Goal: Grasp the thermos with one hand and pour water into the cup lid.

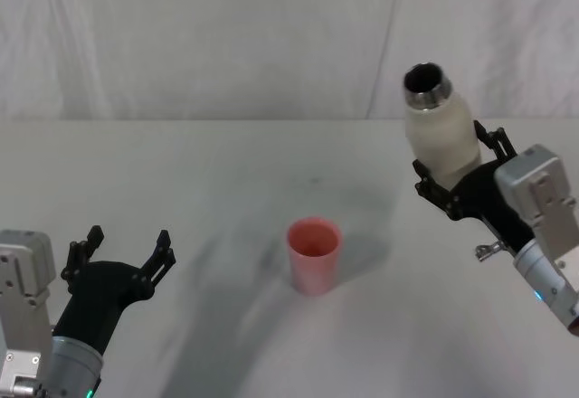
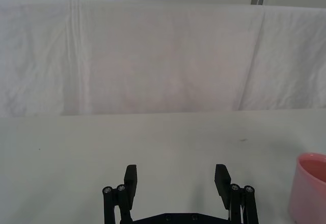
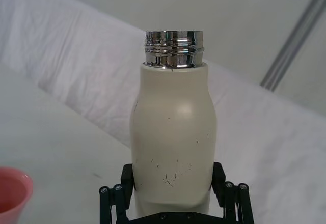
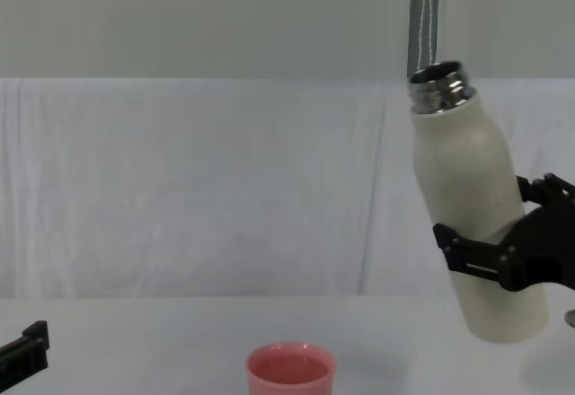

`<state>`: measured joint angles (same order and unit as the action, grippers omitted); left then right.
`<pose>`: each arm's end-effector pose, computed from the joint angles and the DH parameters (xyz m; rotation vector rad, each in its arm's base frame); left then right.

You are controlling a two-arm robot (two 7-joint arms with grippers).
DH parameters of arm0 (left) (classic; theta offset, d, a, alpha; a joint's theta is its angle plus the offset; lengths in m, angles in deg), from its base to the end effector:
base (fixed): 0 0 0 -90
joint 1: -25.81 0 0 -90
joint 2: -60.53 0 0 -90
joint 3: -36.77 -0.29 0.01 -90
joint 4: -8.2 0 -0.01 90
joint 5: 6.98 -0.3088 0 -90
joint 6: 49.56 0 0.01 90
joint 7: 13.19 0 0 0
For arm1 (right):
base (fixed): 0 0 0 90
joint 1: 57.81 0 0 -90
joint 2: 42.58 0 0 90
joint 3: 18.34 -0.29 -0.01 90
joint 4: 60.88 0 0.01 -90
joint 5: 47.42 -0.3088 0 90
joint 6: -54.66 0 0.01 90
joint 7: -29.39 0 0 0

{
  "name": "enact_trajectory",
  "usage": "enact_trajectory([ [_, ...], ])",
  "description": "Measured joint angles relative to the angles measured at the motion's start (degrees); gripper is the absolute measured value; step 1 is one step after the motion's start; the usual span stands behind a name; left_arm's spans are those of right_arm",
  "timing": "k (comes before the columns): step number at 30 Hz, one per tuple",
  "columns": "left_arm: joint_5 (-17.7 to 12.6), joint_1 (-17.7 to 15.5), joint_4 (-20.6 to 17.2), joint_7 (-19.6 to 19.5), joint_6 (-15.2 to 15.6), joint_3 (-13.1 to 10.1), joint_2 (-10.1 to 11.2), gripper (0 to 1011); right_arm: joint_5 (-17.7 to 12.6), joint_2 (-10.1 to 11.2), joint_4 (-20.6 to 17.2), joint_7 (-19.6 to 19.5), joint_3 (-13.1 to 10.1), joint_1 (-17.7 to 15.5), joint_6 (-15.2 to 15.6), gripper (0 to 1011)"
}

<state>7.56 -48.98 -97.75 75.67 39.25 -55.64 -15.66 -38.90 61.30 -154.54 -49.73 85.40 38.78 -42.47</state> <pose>0.2530 0.0376 -0.2852 -0.0379 0.0139 1.4461 0.3502 0.0092 -0.2505 -0.1164 -0.4889 -1.1072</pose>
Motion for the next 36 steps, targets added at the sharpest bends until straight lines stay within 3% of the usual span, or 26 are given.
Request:
enact_trajectory([
  [10, 0.0, 0.0, 0.0, 0.0, 0.0, 0.0, 0.0, 1001, -8.8, -3.3, 1.0, 0.4, -2.9, -2.9, -0.9, 947],
  [36, 0.0, 0.0, 0.0, 0.0, 0.0, 0.0, 0.0, 1001, -15.2, -6.0, 3.0, -0.3, -5.2, -7.1, -2.1, 947],
])
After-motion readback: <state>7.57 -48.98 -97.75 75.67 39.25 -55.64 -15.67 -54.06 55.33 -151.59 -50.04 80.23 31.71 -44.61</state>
